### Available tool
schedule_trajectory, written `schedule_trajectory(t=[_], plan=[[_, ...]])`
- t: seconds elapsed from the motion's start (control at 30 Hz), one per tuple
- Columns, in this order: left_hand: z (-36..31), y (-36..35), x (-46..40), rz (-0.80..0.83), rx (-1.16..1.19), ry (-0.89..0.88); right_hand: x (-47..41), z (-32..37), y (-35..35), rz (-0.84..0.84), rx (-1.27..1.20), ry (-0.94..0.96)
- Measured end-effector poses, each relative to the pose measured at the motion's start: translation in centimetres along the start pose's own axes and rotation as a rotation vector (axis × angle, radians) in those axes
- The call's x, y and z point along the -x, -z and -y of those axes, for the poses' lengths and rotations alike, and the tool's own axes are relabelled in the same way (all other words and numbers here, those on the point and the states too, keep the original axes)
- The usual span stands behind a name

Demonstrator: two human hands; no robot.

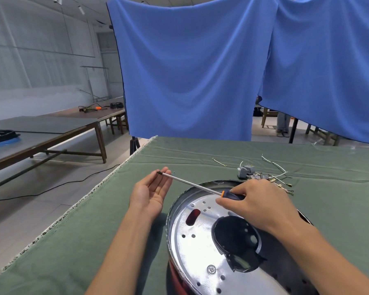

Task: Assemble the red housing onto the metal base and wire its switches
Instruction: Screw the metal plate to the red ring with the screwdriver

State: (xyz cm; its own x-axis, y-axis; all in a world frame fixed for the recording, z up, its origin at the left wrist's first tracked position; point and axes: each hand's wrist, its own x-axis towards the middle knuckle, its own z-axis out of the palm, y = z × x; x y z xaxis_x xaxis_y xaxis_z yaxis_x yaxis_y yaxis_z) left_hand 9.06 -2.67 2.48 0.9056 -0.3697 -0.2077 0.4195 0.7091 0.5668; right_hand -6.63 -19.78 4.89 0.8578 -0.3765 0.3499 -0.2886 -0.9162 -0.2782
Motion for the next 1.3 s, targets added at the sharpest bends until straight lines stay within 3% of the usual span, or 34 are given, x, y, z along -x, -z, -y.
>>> schedule_trajectory(t=[0.3, 0.5, 0.6, 0.93, 1.0, 1.13, 1.23, 1.3], plan=[[0.0, -0.1, 0.0, 0.053, -0.057, -0.08, -0.2, -0.1, -0.1, 0.055, -0.086, -0.031], [0.2, -0.3, 0.2, 0.131, -0.056, -0.139, -0.2, -0.2, -0.3, 0.325, -0.497, -0.16], [0.4, -0.4, 0.2, 0.117, -0.074, -0.141, -0.4, -0.2, -0.2, 0.379, -0.566, -0.177], [1.6, -1.4, 1.2, 0.197, -0.456, -0.14, 0.0, 0.1, -0.1, 0.315, -0.568, -0.218], [1.1, -1.5, 1.4, 0.18, -0.482, -0.194, -0.1, 0.2, 0.4, 0.35, -0.77, -0.28], [-0.4, -1.1, 1.4, 0.031, -0.328, -0.202, -0.3, 0.7, 2.1, 0.439, -1.432, -0.378], [-0.6, -1.1, 1.8, -0.011, -0.174, -0.117, -0.2, 1.3, 2.6, 0.365, -1.827, -0.263], [-0.6, -1.6, 2.3, 0.023, -0.159, -0.076, -0.3, 1.8, 2.7, 0.223, -1.936, -0.191]])
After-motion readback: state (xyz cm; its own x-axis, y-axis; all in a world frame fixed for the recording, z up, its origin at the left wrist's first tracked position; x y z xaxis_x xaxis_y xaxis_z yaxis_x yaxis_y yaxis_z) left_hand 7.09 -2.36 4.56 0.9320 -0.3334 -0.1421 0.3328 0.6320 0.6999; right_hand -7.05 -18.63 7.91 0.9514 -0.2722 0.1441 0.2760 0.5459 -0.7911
